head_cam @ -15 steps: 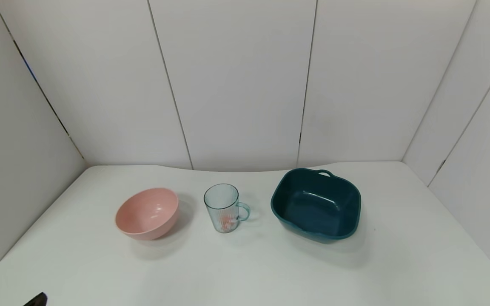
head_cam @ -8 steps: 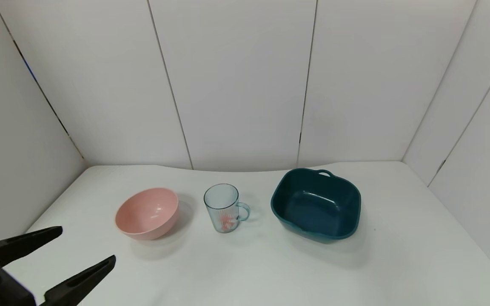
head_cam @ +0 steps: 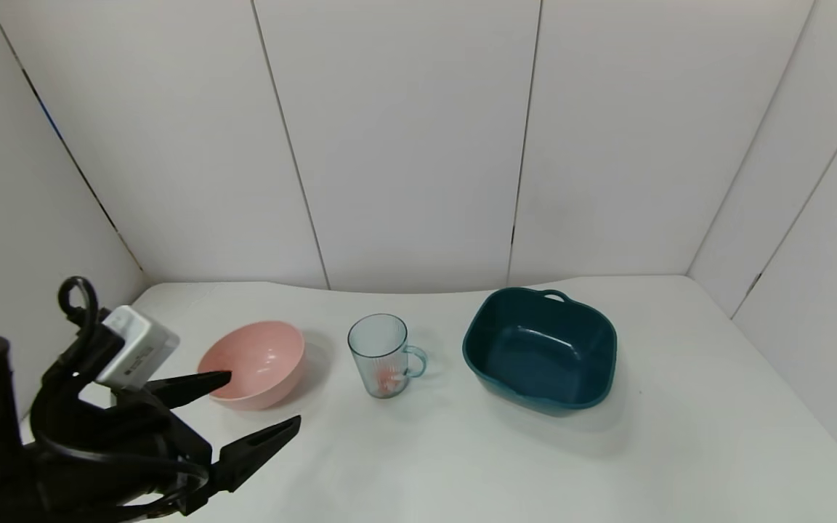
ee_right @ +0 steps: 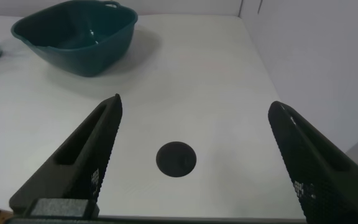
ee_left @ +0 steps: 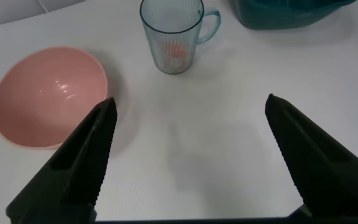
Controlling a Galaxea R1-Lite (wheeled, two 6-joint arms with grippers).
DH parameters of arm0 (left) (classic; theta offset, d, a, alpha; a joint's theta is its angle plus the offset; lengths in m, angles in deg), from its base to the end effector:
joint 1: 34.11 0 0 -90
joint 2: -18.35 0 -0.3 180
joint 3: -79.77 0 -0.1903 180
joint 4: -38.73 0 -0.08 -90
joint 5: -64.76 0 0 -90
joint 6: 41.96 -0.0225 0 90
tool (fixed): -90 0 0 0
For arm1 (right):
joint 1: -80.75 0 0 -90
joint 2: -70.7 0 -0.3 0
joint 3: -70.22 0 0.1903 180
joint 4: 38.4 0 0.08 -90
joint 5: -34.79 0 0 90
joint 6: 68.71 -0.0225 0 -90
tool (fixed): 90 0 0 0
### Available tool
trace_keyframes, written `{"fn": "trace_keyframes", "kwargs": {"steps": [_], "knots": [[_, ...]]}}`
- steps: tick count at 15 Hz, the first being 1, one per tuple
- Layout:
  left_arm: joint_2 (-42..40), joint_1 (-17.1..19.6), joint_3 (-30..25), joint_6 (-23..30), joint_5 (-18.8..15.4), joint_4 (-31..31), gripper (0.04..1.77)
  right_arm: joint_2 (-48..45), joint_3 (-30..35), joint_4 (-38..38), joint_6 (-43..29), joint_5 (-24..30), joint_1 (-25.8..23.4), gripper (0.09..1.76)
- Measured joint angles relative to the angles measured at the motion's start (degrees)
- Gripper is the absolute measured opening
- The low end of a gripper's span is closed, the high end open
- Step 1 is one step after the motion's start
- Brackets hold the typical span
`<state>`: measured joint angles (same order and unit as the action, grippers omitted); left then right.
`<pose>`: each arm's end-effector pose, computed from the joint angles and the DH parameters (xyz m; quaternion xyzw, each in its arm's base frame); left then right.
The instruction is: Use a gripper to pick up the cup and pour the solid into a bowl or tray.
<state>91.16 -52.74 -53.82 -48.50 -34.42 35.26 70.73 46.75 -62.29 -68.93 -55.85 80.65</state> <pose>0.1656 -0.0596 0.1622 0.0706 0.1843 -0.2464 0.9488 -0.0229 -0.0002 0.0751 0.0019 0.0039 -0.0065 1.0000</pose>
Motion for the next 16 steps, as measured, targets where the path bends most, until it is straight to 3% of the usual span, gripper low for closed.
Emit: {"fn": "trace_keyframes", "kwargs": {"steps": [3, 10, 16], "knots": [[7.30, -1.55, -1.11, 0.37, 0.78, -6.69, 1.72, 0.00, 0.00, 0.00, -0.02, 0.01, 0.00, 1.71], [23.27, -4.50, -1.83, 3.15, 7.09, -21.09, 1.72, 0.00, 0.00, 0.00, -0.05, 0.06, 0.00, 1.71], [36.85, -6.18, -2.23, 5.66, 10.45, -40.08, 1.72, 0.00, 0.00, -0.13, -0.02, 0.11, 0.00, 1.71]]}}
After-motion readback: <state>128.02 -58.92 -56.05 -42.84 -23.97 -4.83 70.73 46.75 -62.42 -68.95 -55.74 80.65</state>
